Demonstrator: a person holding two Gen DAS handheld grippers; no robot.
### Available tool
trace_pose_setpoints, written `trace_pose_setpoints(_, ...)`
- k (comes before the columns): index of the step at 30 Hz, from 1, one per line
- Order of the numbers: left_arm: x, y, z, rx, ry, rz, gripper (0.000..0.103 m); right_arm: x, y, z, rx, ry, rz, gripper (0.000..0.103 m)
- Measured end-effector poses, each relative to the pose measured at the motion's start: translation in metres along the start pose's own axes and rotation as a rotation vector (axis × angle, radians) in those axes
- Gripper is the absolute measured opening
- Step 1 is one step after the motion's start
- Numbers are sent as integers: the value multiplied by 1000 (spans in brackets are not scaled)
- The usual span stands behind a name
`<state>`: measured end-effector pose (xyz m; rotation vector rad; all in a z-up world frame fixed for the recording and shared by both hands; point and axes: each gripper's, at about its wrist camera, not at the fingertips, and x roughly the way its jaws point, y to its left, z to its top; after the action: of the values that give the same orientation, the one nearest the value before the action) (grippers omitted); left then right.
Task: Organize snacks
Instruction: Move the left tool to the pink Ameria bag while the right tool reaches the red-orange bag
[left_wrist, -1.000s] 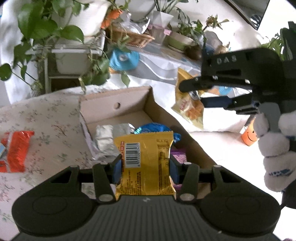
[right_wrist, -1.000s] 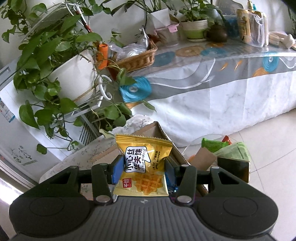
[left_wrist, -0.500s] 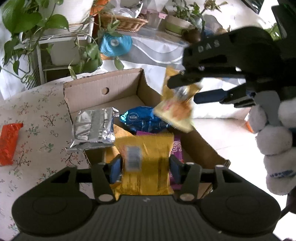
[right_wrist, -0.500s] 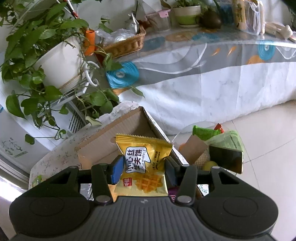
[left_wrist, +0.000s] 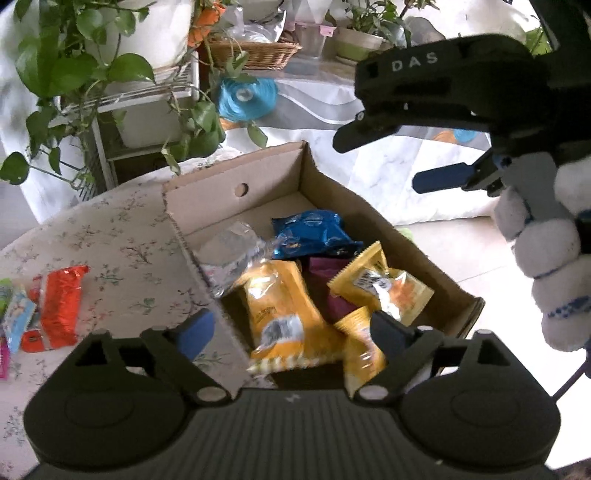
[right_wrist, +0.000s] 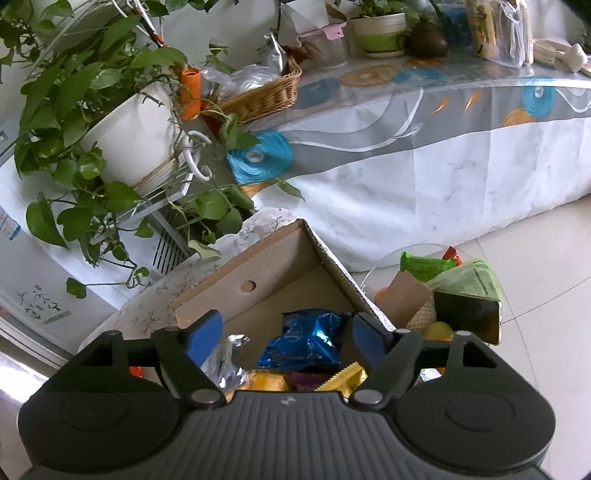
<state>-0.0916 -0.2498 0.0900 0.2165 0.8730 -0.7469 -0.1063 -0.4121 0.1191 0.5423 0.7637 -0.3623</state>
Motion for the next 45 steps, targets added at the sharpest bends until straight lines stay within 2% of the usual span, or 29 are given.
trace_pose_setpoints(4, -11, 15, -7, 1, 14, -18, 100, 1, 4, -1, -12, 5, 4, 89)
trace_pose_setpoints(12, -25, 42, -29, -2, 37, -39, 100, 7, 19, -4, -56, 27, 1, 92)
trace_pose_setpoints(16, -24, 57, -38, -80, 71, -79, 100, 11, 31, -9, -90, 41, 1, 92)
trace_pose_setpoints(21, -37, 61, -38, -61, 28, -70, 100, 16, 46, -12, -110, 47, 9, 92)
trace_pose_setpoints(24, -43, 73, -38, -98, 18, -66, 100, 19, 59, -14, -126, 51, 31, 92)
trace_pose_setpoints(37, -57, 149, -53, -200, 15, 104, 100, 38, 120, -35, -245, 103, 90, 92)
trace_pose_setpoints(45, -67, 185, -60, -269, 12, 170, 100, 50, 148, -46, -290, 138, 107, 92)
